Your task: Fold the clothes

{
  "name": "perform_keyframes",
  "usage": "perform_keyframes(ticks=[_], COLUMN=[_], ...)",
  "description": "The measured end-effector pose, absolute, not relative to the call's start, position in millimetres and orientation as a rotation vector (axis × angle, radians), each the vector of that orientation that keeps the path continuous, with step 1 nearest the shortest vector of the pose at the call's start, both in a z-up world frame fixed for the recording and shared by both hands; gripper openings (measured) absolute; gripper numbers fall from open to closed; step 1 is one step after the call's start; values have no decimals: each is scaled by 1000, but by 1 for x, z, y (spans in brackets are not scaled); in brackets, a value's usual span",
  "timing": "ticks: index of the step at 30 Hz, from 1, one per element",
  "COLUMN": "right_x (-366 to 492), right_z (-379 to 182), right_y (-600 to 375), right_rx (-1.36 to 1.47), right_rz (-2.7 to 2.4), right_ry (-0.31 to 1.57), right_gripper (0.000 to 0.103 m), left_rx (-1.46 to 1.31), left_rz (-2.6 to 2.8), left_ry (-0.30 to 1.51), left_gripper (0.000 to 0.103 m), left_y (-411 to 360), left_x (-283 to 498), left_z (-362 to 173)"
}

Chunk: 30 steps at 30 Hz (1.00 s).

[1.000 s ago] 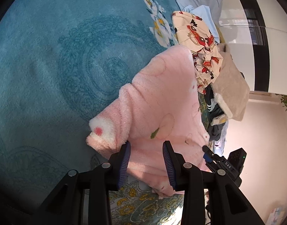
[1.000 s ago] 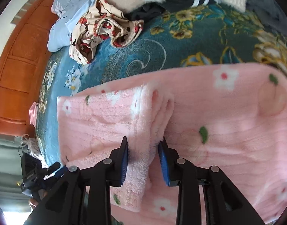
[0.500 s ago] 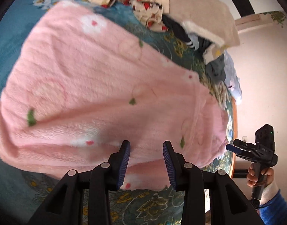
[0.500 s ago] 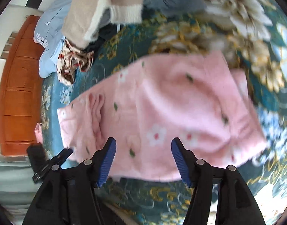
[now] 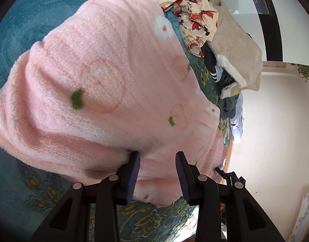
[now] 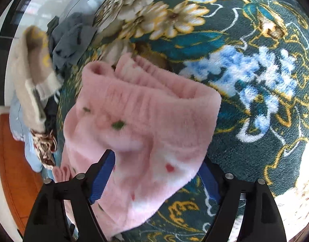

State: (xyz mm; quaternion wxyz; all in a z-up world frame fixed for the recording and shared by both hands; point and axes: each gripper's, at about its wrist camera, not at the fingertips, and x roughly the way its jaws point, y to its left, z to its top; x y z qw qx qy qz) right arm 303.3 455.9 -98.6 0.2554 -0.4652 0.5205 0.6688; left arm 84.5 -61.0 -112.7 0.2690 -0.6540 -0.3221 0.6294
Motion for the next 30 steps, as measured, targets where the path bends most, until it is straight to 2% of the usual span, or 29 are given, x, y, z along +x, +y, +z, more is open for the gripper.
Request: perform_keyframes(ticks=[3,5,6,7,9,10,15,18,24,30], right_x=[293,287,286,286,291,297,339,333,281,213], right_z=[-95,-91,-88,-85,-77,-72,-72,-63,9,70], right_y=[447,441,438,437,433,433,443,433,397,304], right_rx=[-1291,-1352,-1359,-1367,-1387,-1384,-1331,-1294,-1244,-1274], right_rz=[1807,1817,1824,1826,1839,1867,1806,1816,2063,2513], right_ry=[1305,1208,1185,1170,1139,1140,1237,1236,1138,1108], right_gripper=[84,81,69,47,26,21,21,20,17,15], left_rx=[-1764,-1763,-1762,-1760,-1756,-1754,-1747,-1732,-1630,-1450], left_rz=[1692,1687,1687,1687,1687,1685,1677,1684,1721,1817], left_ry=[-893,-904,-905,-907,-915,-923,-937,-917,-983,-1134], left_gripper=[40,40,40,40,40,40,41,42,43,44], left_y=[-62,-63,-64,-65,-66,-68,-70,-70,-86,-129], left_x=[86,86,86,86,86,86,85,86,85,84], left_z=[-113,-114,-113,-113,-113,-112,-111,-106,-92,-72])
